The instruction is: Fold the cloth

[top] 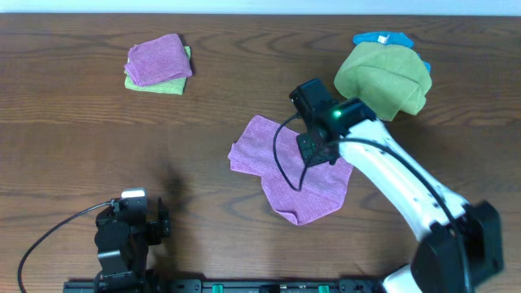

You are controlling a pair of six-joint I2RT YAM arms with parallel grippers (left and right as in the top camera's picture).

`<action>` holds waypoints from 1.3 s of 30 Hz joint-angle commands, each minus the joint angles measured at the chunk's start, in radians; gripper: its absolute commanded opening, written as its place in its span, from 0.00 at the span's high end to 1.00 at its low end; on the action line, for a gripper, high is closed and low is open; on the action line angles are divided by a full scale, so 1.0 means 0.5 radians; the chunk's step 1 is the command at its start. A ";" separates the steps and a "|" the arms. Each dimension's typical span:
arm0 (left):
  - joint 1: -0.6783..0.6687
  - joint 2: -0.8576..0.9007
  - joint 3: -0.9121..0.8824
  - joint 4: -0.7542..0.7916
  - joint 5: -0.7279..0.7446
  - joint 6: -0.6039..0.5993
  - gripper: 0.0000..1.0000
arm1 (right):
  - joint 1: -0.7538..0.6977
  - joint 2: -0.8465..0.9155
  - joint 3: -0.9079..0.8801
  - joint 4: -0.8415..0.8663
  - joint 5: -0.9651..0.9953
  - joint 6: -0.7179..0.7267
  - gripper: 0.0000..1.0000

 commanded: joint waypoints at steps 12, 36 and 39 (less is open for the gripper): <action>0.005 -0.011 -0.014 -0.008 -0.008 0.012 0.05 | -0.320 -0.096 -0.410 0.111 -0.085 0.185 0.98; 0.005 -0.011 -0.014 -0.008 -0.007 0.012 0.05 | -0.412 -1.039 -1.240 0.809 -0.312 0.256 0.99; 0.005 -0.011 -0.014 -0.008 -0.008 0.012 0.05 | -0.490 -0.951 -1.273 0.864 -0.388 0.220 0.98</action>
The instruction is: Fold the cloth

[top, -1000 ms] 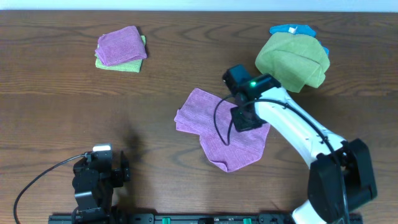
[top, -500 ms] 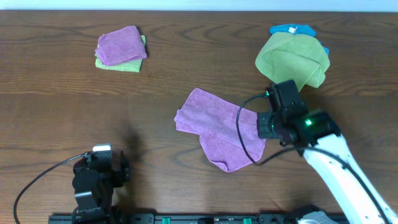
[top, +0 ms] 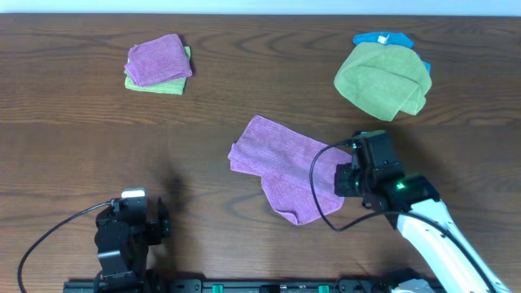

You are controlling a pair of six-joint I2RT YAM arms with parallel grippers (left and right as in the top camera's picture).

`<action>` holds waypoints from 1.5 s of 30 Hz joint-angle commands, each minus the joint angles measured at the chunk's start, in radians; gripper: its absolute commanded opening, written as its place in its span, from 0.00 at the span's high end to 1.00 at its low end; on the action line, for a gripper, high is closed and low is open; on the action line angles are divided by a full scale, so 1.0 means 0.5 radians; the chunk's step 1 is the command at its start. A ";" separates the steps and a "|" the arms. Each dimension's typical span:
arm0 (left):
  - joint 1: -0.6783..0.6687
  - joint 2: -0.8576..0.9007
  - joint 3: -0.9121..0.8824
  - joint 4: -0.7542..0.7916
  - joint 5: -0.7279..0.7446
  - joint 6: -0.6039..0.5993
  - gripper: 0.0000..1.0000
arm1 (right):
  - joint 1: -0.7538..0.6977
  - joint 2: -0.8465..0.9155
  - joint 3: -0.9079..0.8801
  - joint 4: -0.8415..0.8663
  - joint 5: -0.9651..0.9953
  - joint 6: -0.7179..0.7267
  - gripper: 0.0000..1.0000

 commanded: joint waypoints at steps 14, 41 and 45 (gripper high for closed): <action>0.005 -0.011 -0.014 -0.008 -0.008 0.012 0.05 | -0.201 0.433 -0.072 0.271 -0.108 -0.074 0.98; 0.005 -0.011 -0.014 -0.008 -0.008 0.012 0.05 | -0.213 1.122 0.008 0.712 -0.214 -0.079 0.98; 0.005 -0.011 -0.014 -0.008 -0.008 0.012 0.05 | -0.208 1.281 0.164 0.678 -0.234 -0.079 0.98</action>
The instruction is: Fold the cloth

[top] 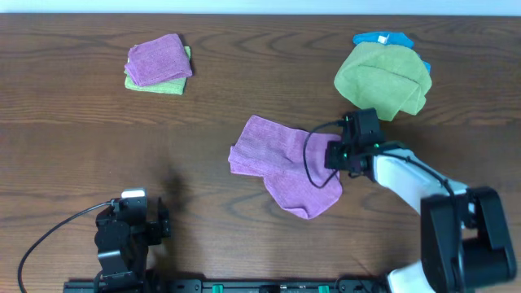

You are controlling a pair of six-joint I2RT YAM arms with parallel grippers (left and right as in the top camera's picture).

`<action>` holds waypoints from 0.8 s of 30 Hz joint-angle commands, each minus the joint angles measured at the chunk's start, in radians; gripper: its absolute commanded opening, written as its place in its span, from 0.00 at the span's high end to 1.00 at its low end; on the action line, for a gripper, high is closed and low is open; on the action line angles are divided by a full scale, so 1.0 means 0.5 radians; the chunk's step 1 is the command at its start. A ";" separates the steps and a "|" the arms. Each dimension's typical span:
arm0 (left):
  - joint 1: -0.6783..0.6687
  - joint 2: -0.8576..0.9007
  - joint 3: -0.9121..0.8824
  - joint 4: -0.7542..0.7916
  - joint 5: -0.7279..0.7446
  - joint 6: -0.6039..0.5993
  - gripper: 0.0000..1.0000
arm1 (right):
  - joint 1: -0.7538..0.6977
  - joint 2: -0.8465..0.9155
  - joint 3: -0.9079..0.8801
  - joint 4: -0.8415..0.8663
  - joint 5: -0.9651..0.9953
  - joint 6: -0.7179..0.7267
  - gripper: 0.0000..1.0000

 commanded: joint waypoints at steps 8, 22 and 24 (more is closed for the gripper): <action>0.005 -0.011 -0.014 -0.008 -0.008 0.012 0.05 | -0.002 0.285 0.244 -0.095 0.052 -0.031 0.98; 0.005 -0.011 -0.014 -0.008 -0.008 0.012 0.05 | 0.049 0.642 0.711 -0.293 0.100 -0.053 0.98; 0.005 -0.011 -0.014 -0.008 -0.008 0.012 0.05 | 0.056 0.688 0.753 -0.301 0.099 -0.052 0.99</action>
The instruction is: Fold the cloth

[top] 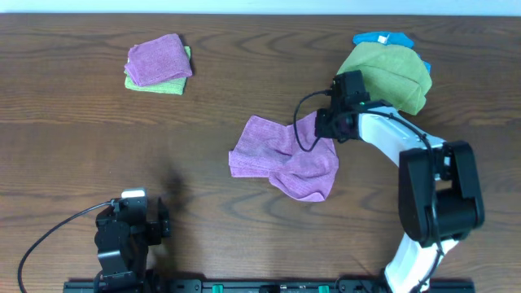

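Observation:
The purple cloth (277, 155) lies rumpled at the table's middle, its right edge drawn up and bunched toward the far right. My right gripper (322, 129) sits at that raised edge, shut on the cloth, with its white arm running back to the lower right. My left gripper (158, 220) rests at the front left, well away from the cloth; from above its fingers are too dark to read.
A folded purple cloth on a folded green one (159, 65) sits at the far left. A loose green cloth heap (383, 81) lies just behind the right gripper, with a blue cloth (381, 38) beyond it. Black cables trail from both arms.
My right gripper went from the cloth's right corner toward the far side. The cloth's right edge came with it, and the near lobe has drawn in and up.
First my right gripper stood over the middle of the flat purple cloth. Then it was at the cloth's near right corner. After that it sat on the right edge with the cloth slightly shifted, and now it holds that edge farther back.

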You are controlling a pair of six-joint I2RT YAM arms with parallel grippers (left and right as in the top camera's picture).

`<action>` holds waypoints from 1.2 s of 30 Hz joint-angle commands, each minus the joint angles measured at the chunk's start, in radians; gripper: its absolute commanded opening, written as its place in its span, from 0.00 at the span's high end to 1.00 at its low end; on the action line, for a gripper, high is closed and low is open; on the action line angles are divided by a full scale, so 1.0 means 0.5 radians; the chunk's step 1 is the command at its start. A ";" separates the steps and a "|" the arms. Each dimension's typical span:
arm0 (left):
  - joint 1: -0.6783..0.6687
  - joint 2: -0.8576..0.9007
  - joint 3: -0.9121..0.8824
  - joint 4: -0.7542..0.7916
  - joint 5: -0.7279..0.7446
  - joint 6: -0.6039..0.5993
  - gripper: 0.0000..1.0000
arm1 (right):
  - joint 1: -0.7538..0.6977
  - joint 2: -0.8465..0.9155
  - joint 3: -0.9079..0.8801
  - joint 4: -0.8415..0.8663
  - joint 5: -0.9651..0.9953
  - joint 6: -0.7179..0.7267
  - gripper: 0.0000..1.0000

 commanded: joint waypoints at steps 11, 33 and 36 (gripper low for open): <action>0.005 -0.011 -0.014 -0.008 -0.008 0.012 0.05 | 0.031 0.329 0.246 -0.185 0.164 0.014 0.98; 0.005 -0.011 -0.014 -0.008 -0.008 0.012 0.05 | 0.030 0.327 0.884 -0.722 0.377 0.014 0.99; 0.005 -0.011 -0.014 -0.008 -0.008 0.012 0.05 | 0.037 0.327 0.982 -0.800 0.377 0.014 0.99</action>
